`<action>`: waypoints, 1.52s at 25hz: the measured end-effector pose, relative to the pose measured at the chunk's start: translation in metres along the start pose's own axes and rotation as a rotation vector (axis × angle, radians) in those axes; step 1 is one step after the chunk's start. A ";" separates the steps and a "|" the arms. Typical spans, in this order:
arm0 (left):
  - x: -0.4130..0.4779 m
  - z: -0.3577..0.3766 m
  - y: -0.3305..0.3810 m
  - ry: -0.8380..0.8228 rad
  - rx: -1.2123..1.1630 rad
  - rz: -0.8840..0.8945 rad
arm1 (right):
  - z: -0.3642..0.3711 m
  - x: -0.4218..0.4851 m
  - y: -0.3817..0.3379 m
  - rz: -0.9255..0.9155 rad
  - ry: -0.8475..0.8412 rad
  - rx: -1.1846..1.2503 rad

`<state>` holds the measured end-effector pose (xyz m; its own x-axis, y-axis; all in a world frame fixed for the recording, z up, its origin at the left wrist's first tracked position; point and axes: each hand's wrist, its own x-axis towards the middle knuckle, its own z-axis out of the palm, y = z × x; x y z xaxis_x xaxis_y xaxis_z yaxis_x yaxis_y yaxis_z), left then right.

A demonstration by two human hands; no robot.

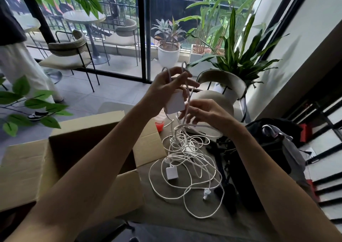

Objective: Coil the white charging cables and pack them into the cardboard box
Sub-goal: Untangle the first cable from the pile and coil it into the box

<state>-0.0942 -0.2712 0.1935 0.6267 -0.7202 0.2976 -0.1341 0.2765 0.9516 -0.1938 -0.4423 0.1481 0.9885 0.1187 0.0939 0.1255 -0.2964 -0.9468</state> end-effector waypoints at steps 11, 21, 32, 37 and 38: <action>0.008 0.003 0.022 0.062 0.213 0.091 | 0.004 0.004 -0.021 -0.010 0.007 -0.154; 0.007 -0.019 0.097 0.003 0.402 0.306 | -0.034 0.011 -0.035 0.154 0.794 -0.469; 0.019 -0.007 0.132 -0.203 0.333 0.384 | 0.037 0.046 -0.085 -0.212 0.150 0.037; 0.008 -0.027 0.100 -0.255 -0.318 0.070 | 0.024 0.046 -0.092 -0.013 0.318 -0.365; 0.010 -0.032 0.089 -0.204 -0.393 0.019 | 0.024 0.041 -0.091 0.047 0.154 -0.506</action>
<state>-0.0757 -0.2330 0.2790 0.4571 -0.8128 0.3611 0.1832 0.4833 0.8561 -0.1667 -0.3876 0.2302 0.9901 -0.0351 0.1355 0.0685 -0.7228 -0.6876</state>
